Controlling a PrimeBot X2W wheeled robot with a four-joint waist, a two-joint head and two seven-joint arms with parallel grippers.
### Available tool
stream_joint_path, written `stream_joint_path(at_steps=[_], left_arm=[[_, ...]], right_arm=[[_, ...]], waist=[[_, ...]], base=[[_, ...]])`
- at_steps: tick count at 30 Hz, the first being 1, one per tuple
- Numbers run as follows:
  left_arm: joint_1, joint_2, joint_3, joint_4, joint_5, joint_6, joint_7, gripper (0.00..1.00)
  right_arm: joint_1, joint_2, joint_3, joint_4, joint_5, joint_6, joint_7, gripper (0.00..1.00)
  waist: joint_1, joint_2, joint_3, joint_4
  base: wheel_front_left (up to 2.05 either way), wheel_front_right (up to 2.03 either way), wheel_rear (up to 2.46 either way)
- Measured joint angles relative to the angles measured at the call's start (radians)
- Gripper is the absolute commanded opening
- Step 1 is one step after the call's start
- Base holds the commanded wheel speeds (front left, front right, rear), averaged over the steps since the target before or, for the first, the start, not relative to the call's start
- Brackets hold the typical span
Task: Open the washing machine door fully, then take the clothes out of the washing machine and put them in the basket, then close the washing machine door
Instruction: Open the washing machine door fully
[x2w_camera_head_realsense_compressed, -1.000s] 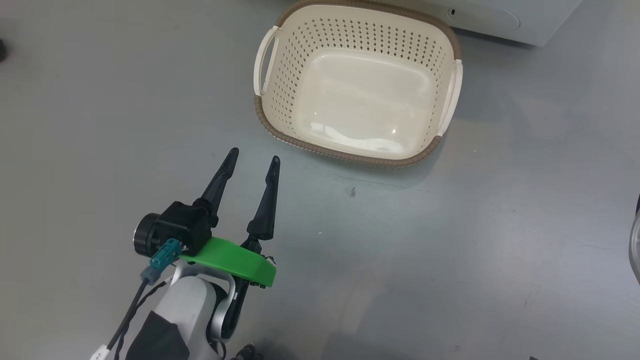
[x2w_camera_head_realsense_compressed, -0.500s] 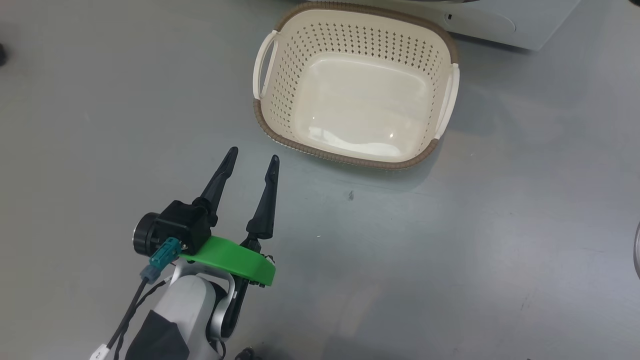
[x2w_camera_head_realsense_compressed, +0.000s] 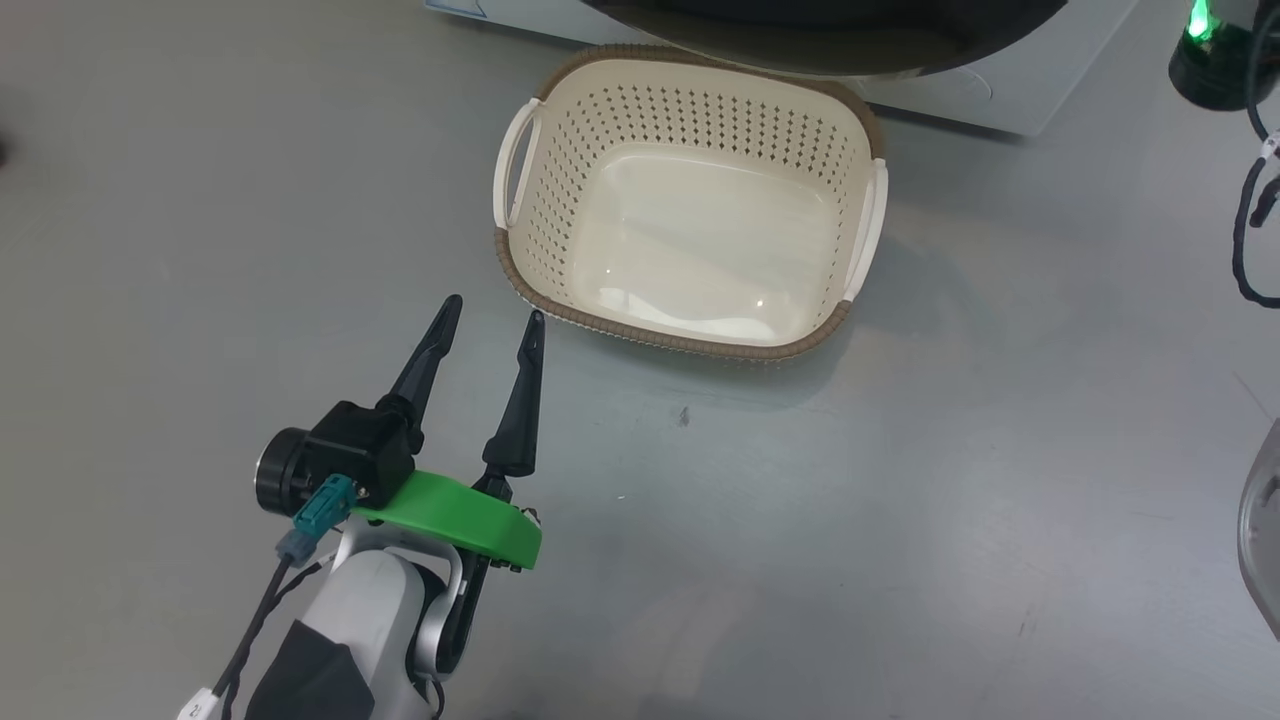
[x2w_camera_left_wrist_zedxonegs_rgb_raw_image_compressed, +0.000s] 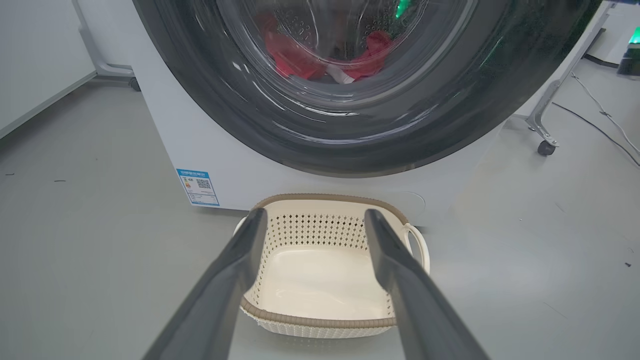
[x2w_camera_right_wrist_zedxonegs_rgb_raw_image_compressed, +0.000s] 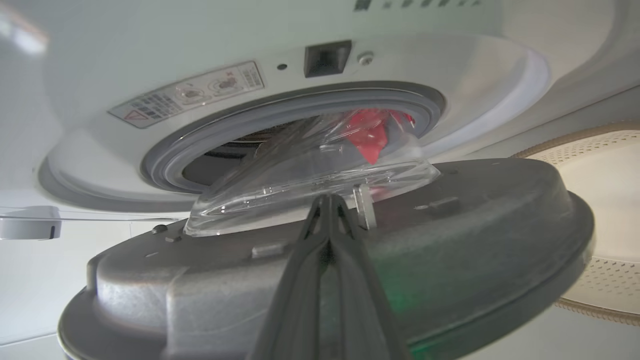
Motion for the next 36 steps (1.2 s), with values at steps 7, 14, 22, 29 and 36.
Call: stream_joint_path(at_steps=[7,14,22,29,36], left_arm=[[0.0,0.0,0.002,0.007,0.001,0.0,0.0,1.0],[0.002,0.0,0.009,0.012,0.011,0.0,0.0,1.0],[0.002,0.0,0.013,0.011,0.02,0.0,0.0,1.0],[0.002,0.0,0.013,0.012,0.027,0.0,0.0,1.0],[0.005,0.0,0.04,0.017,0.032,0.0,0.0,1.0]], right_arm=[[0.023,0.016,0.013,0.008,0.0,0.0,0.021,0.0],[0.056,0.021,0.04,0.007,0.0,0.0,0.056,0.0],[0.062,0.029,0.043,-0.001,0.0,0.001,0.062,0.0],[0.088,-0.007,0.044,-0.03,-0.055,0.067,-0.016,0.0],[0.14,-0.074,0.146,-0.082,-0.231,0.215,-0.119,0.0]], waist=[[0.0,0.0,-0.025,-0.011],[0.0,0.0001,-0.046,-0.019],[0.0,0.0,-0.054,-0.028],[0.0,0.0,-0.064,-0.031],[0.0,0.0,-0.098,-0.035]], base=[[0.0,0.0,0.0],[0.0,0.0,0.0],[0.0,0.0,0.0],[0.0,0.0,0.0],[0.0,0.0,0.0]])
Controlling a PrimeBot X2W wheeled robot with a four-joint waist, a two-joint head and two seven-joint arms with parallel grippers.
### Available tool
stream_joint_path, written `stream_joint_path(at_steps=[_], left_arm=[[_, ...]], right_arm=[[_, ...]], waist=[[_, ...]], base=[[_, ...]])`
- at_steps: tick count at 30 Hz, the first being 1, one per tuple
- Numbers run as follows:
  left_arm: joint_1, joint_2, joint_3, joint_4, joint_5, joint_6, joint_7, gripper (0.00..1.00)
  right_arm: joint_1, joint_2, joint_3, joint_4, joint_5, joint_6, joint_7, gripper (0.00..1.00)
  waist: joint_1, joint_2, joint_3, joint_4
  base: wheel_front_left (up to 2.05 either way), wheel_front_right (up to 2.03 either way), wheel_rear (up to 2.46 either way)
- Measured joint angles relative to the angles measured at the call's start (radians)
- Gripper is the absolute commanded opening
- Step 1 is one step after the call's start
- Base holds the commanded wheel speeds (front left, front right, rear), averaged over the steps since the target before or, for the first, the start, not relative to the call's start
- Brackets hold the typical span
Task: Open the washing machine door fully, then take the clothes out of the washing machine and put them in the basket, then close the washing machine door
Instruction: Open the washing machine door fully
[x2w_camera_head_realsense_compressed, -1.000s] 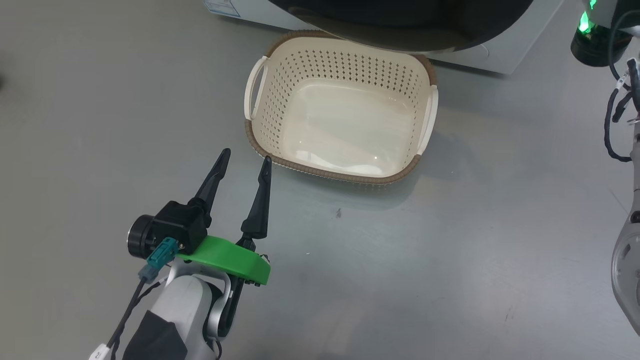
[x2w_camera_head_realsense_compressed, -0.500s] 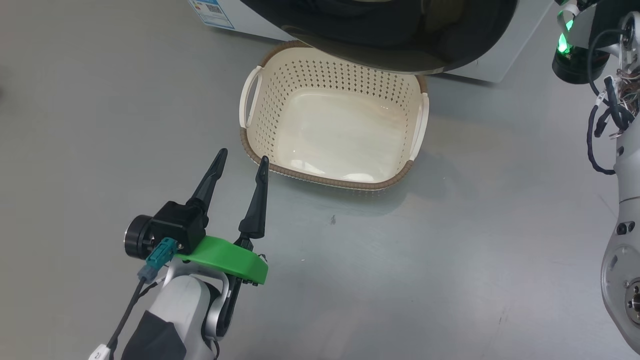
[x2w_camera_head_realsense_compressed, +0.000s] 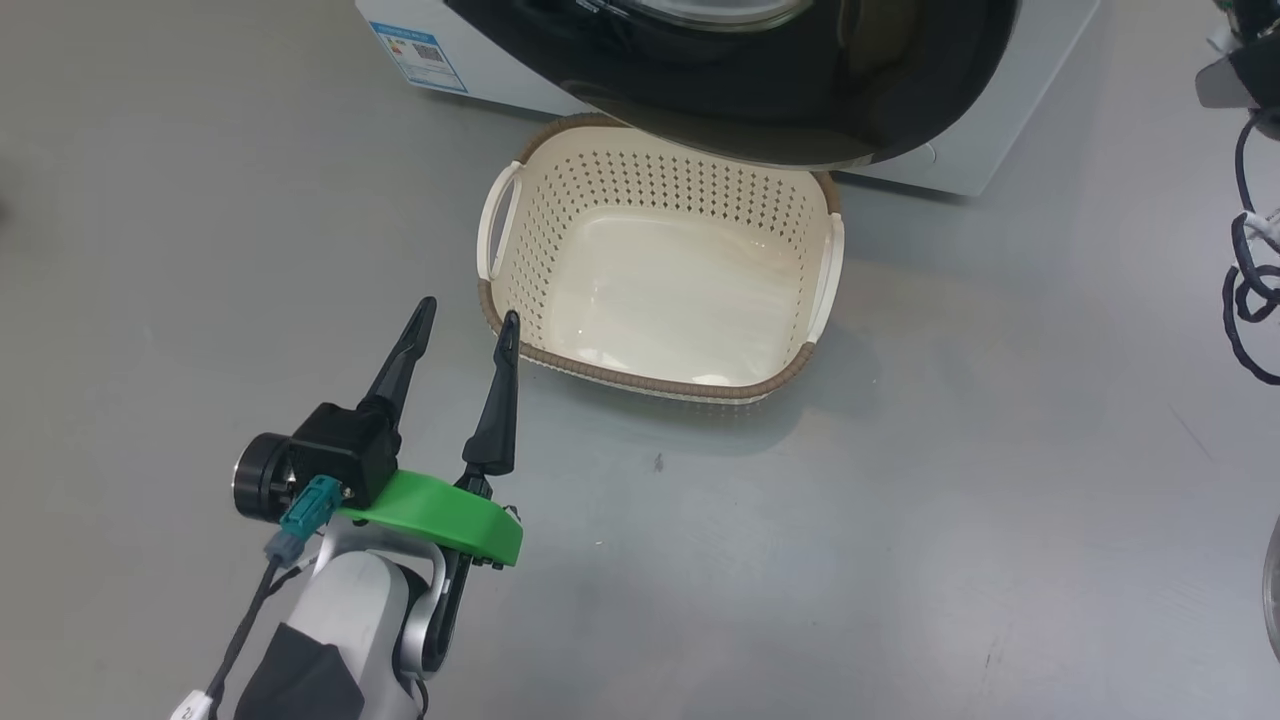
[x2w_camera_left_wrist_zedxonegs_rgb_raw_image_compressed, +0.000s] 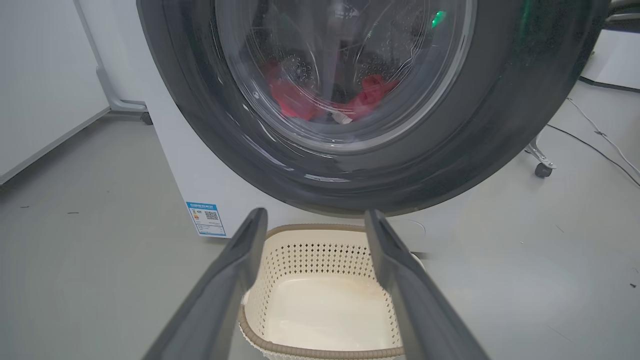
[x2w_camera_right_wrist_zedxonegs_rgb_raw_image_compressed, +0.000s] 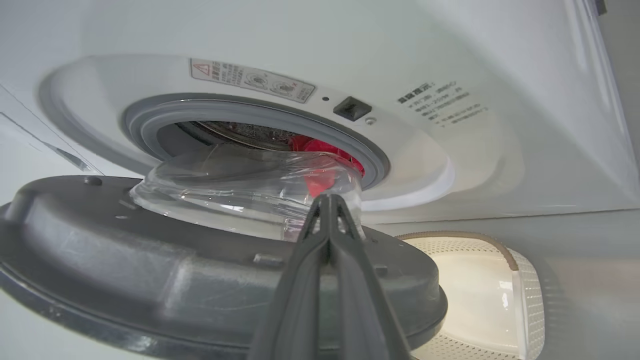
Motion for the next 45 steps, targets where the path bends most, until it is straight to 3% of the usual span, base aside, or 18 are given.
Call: stream_joint_path(at_steps=[4,15,21,37,42,43,44,45], left_arm=[[0.011,0.0,0.003,0.005,0.012,0.0,0.0,1.0],[0.067,0.0,0.044,0.024,0.025,0.001,0.0,1.0],[0.094,0.001,0.081,0.028,0.029,0.009,0.0,1.0],[0.161,0.003,0.139,0.018,0.03,0.01,0.0,1.0],[0.17,0.007,0.16,0.008,0.032,0.01,0.0,1.0],[0.172,0.007,0.162,0.007,0.034,0.01,0.0,1.0],[0.174,0.007,0.162,0.007,0.037,0.01,0.0,1.0],[0.176,0.007,0.162,0.006,0.04,0.01,0.0,1.0]], right_arm=[[0.025,-0.025,0.036,-0.017,-0.069,0.044,-0.066,0.0],[0.16,-0.073,0.203,-0.102,-0.298,0.042,-0.252,0.0],[0.271,-0.053,0.297,-0.161,-0.371,0.041,-0.374,0.0],[0.516,-0.081,0.42,-0.237,-0.608,0.04,-0.692,0.0],[0.59,-0.042,0.419,-0.237,-0.62,0.0,-0.763,0.0],[0.606,-0.036,0.419,-0.236,-0.62,-0.005,-0.772,0.11],[0.623,-0.03,0.417,-0.235,-0.62,-0.014,-0.784,0.55],[0.64,-0.022,0.409,-0.235,-0.618,-0.026,-0.798,0.9]], waist=[[0.0,0.0,-0.023,-0.009],[0.0,0.0,-0.098,-0.05],[0.0,0.0,-0.139,-0.081],[0.0,0.0,-0.219,-0.16],[0.0,0.0,-0.231,-0.178],[0.0,0.0,-0.233,-0.18],[0.0,0.0,-0.236,-0.183],[0.0,0.0,-0.237,-0.185]], base=[[0.0,0.0,0.0],[0.0,0.0,0.0],[0.0,0.0,0.0],[0.0,0.0,0.0],[0.0,0.0,0.0],[0.0,0.0,0.0],[0.0,0.0,0.0],[0.0,0.0,0.0]])
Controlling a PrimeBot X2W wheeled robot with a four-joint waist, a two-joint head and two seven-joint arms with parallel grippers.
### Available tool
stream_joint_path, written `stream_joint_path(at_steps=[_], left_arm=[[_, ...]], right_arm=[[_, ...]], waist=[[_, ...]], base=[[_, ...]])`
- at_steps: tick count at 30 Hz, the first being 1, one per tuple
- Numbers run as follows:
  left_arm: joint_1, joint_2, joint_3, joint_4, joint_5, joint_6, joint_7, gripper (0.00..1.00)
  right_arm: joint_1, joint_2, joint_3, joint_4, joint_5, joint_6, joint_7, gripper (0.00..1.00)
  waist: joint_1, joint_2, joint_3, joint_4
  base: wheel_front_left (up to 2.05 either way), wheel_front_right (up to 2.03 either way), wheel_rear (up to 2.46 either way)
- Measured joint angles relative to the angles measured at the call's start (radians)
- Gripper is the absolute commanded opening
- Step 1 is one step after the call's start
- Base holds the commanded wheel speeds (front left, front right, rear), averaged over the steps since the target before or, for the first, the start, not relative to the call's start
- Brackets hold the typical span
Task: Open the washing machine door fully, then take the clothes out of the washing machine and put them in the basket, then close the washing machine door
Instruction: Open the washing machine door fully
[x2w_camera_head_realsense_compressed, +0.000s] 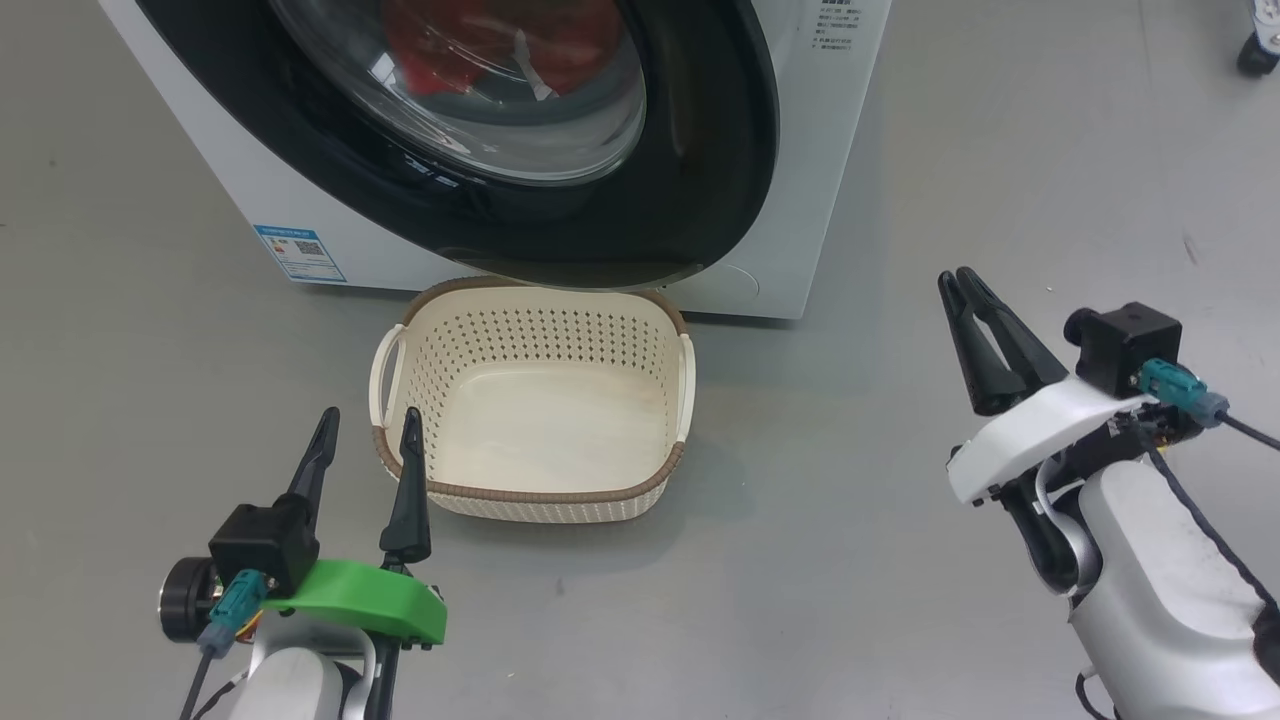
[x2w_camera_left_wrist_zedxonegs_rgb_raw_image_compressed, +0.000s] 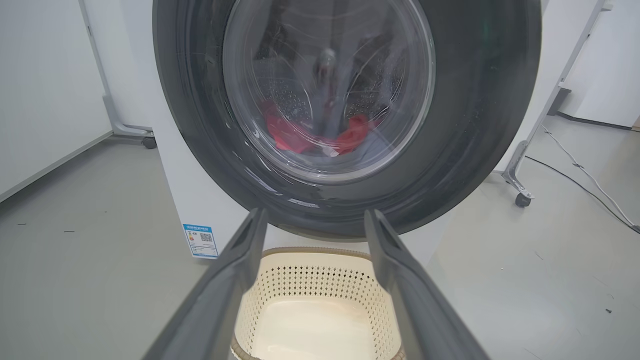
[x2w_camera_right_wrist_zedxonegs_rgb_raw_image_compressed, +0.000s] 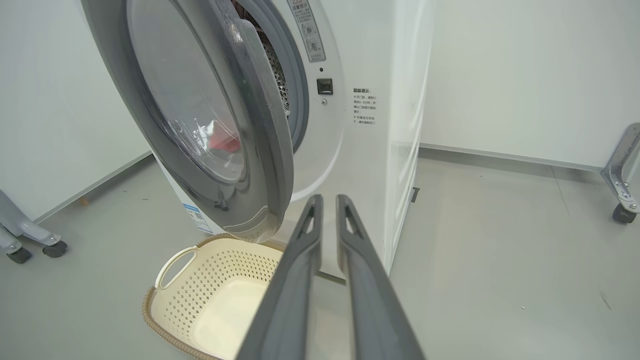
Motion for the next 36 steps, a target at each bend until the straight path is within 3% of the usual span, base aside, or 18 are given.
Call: stream_joint_path(at_steps=[1,6,11,36], left_arm=[[0.002,0.0,0.0,-0.001,0.001,0.0,0.0,1.0],[0.007,0.0,0.015,-0.004,0.011,0.0,0.0,1.0],[0.017,0.003,0.025,-0.005,0.018,0.0,0.0,1.0],[0.044,0.003,0.026,-0.008,0.04,-0.011,0.0,1.0]], right_arm=[[0.015,0.006,-0.006,0.0,0.003,-0.006,-0.012,1.0],[0.06,0.04,-0.004,0.006,0.007,-0.017,-0.051,1.0],[0.099,0.065,-0.023,0.01,0.018,-0.057,-0.078,1.0],[0.143,0.066,-0.049,-0.024,0.002,-0.075,-0.088,1.0]], waist=[[0.0,0.0,-0.001,-0.002],[0.0,0.0,-0.005,-0.008],[0.0,0.0,-0.014,-0.021],[0.0,0.0,-0.027,-0.022]], base=[[0.0,0.0,0.0],[0.0,0.0,0.0],[0.0,0.0,0.0],[0.0,0.0,0.0]])
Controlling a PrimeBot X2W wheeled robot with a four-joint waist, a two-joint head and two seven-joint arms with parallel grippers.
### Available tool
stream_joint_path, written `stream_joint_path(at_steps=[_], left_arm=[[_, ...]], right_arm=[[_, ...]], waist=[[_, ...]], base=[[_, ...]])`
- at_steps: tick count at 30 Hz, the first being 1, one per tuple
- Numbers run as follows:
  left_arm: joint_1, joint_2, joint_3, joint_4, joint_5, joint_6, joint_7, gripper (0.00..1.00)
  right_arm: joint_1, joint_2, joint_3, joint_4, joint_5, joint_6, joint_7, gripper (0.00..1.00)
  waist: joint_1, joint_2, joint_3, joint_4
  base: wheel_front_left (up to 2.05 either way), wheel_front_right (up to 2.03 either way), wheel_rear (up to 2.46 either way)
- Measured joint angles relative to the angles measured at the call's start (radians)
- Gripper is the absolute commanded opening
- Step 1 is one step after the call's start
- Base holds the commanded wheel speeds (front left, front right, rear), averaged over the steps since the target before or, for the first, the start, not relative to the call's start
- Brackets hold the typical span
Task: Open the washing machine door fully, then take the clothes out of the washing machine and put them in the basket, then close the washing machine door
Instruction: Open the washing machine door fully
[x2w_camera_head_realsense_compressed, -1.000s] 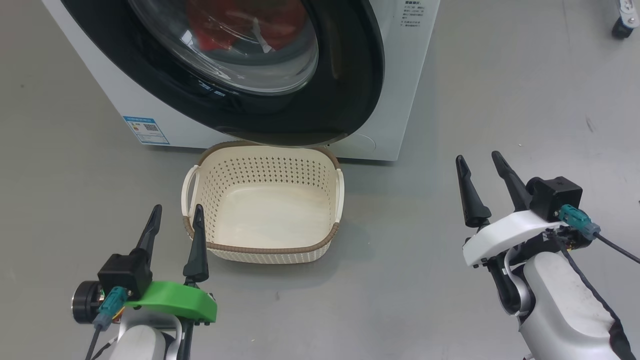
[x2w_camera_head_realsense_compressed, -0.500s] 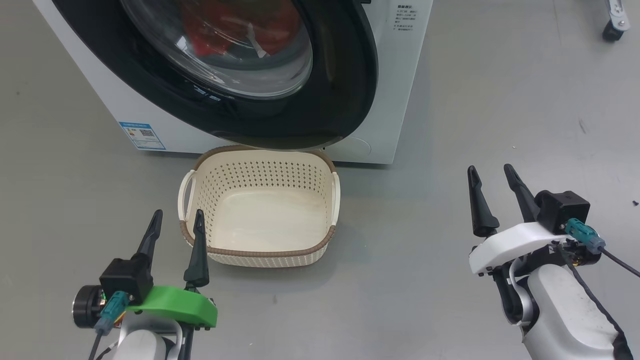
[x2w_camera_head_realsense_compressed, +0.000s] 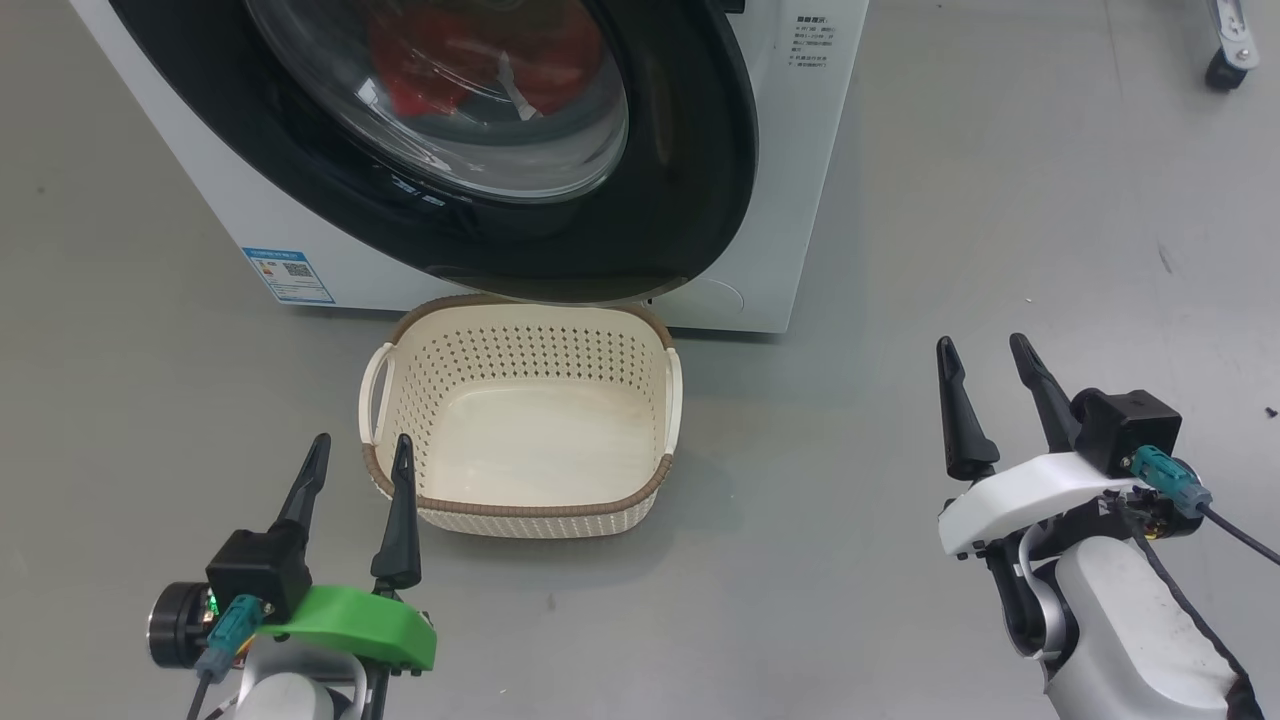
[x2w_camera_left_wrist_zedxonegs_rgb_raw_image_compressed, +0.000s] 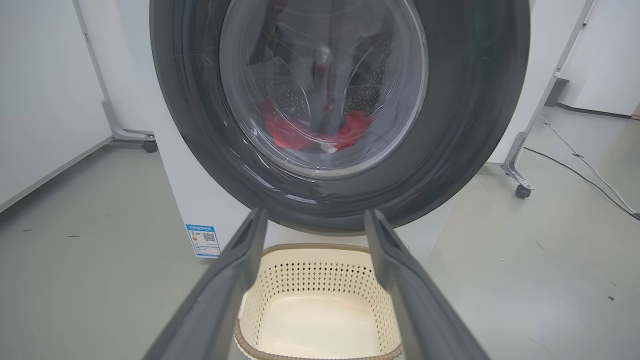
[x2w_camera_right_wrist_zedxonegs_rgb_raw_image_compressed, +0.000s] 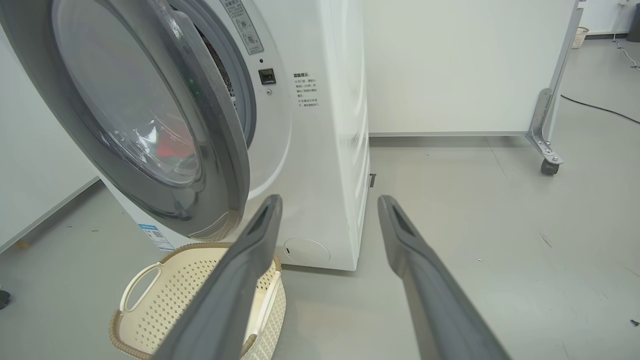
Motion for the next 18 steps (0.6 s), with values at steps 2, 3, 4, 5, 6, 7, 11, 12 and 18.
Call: stream_joint_path(at_steps=[2,3,4,5,6,7,11,12,18], left_arm=[[0.002,0.0,0.0,0.0,0.002,-0.001,0.0,1.0],[0.002,0.0,0.0,0.0,0.002,-0.001,0.0,1.0],[0.002,0.0,0.001,0.0,0.003,-0.001,0.0,1.0],[0.002,0.0,0.001,0.0,0.003,-0.001,0.0,1.0],[0.002,0.0,0.002,0.0,0.003,-0.001,0.0,1.0],[0.002,0.0,0.002,0.0,0.003,-0.001,0.0,1.0],[0.002,0.0,0.003,0.0,0.003,-0.001,0.0,1.0],[0.002,0.0,0.003,0.0,0.003,-0.001,0.0,1.0],[0.002,0.0,0.005,-0.001,0.003,-0.009,0.0,1.0]], right_arm=[[0.0,0.001,-0.001,-0.003,0.0,0.0,0.0,1.0],[0.0,0.001,-0.001,-0.004,0.0,0.0,0.0,1.0],[0.001,0.001,-0.002,-0.005,-0.001,0.0,0.0,1.0],[0.001,0.002,-0.002,-0.006,-0.002,0.0,0.0,1.0],[0.002,0.002,-0.003,-0.007,-0.003,0.0,0.0,1.0],[0.002,0.002,-0.003,-0.008,-0.006,0.0,0.0,1.0],[0.005,0.002,-0.005,-0.012,-0.016,0.0,0.0,1.0],[0.007,0.002,-0.006,-0.013,-0.017,0.0,0.0,1.0],[0.018,0.004,-0.011,-0.02,-0.017,0.0,0.0,1.0]], waist=[[0.0,0.0,0.0,0.0],[0.0,0.0,-0.001,0.001],[0.0,0.0,-0.001,0.001],[0.0,0.0,-0.001,0.001],[0.0,0.0,-0.001,0.001],[0.0,0.0,-0.001,0.001],[0.0,0.0,0.0,0.002],[0.0,0.0,0.0,0.002],[0.0,0.0,0.001,0.003]], base=[[0.0,0.0,0.0],[0.0,0.0,0.0],[0.0,0.0,0.0],[0.0,0.0,0.0],[0.0,0.0,0.0],[0.0,0.0,0.0],[0.0,0.0,0.0],[0.0,0.0,0.0],[0.0,0.0,0.0]])
